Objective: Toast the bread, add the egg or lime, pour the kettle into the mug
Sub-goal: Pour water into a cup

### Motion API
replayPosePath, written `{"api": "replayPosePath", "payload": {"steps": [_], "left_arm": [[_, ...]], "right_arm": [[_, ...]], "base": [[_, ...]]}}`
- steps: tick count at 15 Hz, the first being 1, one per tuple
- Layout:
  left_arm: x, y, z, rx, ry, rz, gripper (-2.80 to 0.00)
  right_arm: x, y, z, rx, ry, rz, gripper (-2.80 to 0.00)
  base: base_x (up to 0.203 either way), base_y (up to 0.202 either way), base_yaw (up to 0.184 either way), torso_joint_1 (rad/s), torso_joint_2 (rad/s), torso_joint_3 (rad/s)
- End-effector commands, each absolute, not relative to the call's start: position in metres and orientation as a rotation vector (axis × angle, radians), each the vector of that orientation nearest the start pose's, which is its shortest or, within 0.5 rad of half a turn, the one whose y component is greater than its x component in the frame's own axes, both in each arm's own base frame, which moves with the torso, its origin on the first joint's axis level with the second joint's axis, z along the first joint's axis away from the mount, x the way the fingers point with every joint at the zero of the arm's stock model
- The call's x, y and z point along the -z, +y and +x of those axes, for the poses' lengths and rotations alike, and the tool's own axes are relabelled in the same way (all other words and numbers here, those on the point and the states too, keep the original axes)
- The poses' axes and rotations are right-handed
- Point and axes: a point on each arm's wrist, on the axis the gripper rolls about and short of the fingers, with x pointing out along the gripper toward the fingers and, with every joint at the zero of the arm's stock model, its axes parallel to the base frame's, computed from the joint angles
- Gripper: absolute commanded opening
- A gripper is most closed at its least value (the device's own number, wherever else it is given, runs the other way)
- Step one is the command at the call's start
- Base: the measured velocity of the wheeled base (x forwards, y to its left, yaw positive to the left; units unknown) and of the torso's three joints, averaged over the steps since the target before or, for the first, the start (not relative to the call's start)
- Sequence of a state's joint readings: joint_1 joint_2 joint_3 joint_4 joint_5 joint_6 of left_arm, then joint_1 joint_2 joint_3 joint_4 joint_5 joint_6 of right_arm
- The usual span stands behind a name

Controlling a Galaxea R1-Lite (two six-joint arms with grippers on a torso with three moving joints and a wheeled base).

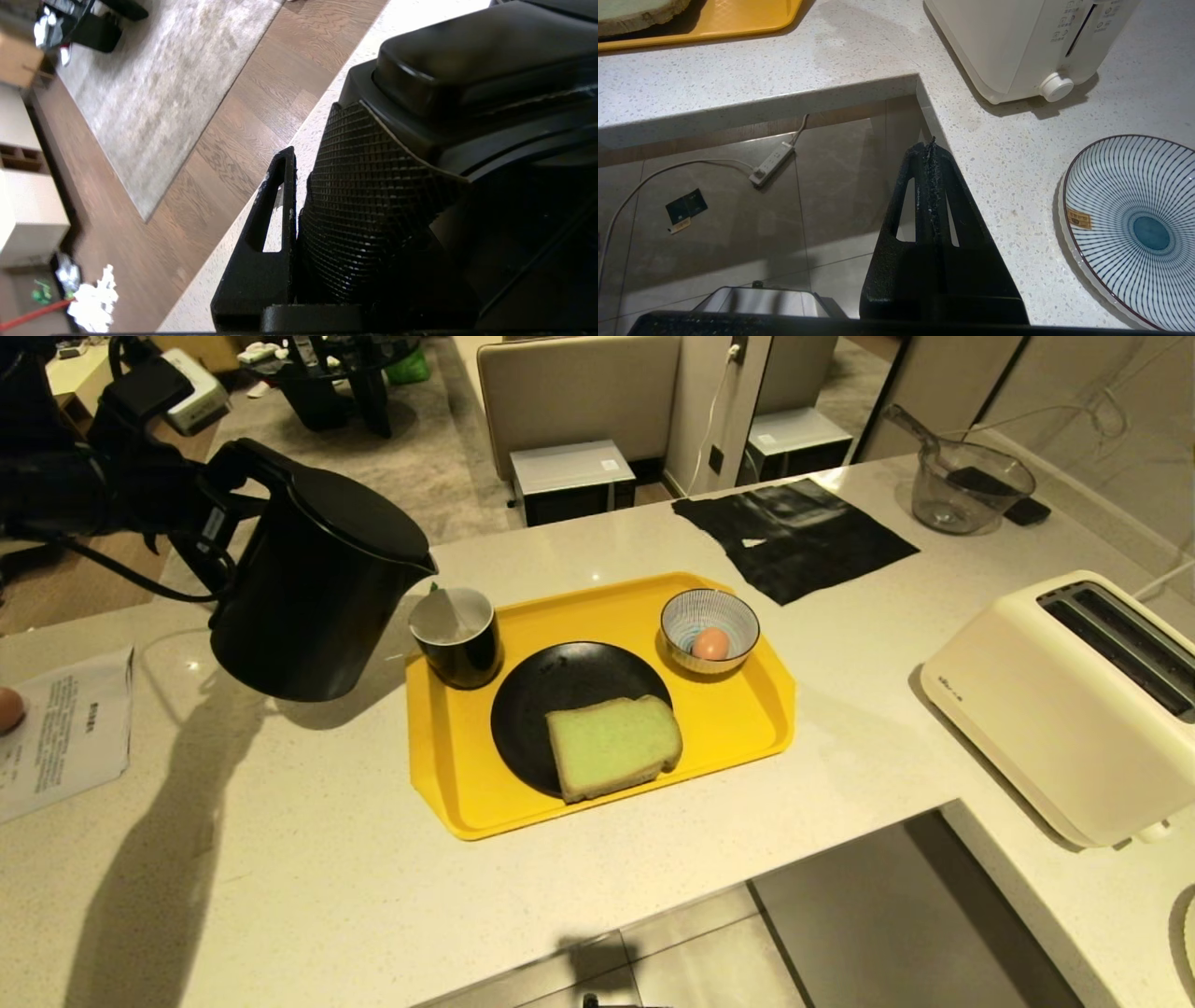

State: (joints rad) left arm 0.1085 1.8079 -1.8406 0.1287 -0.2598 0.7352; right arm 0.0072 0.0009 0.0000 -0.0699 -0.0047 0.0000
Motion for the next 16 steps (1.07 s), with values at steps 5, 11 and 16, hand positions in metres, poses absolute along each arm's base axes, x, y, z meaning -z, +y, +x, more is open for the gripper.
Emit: {"api": "replayPosePath", "payload": {"steps": [5,11,16], "left_arm": [[-0.3579,0.0316,0.3468,0.189,0.047,0.802,-2.8],[-0.3546,0.0323,0.3518,0.168,0.062,0.845,-2.8],[-0.3621,0.0326,0.3534,0.155,0.046,0.892,-2.8]], "right_arm": [[-0.0751,-0.0003,-0.0208,-0.003,-0.041,0.0,-2.8],[-0.0751,-0.0003,-0.0208,-0.003,-0.041,0.0,-2.8],[-0.0751,-0.0003,-0.0208,-0.003,-0.041,0.0,-2.8]], "base": [[0.0,0.0,0.0,0.0,0.0,0.0],[0.0,0.0,0.0,0.0,0.0,0.0],[0.0,0.0,0.0,0.0,0.0,0.0]]}}
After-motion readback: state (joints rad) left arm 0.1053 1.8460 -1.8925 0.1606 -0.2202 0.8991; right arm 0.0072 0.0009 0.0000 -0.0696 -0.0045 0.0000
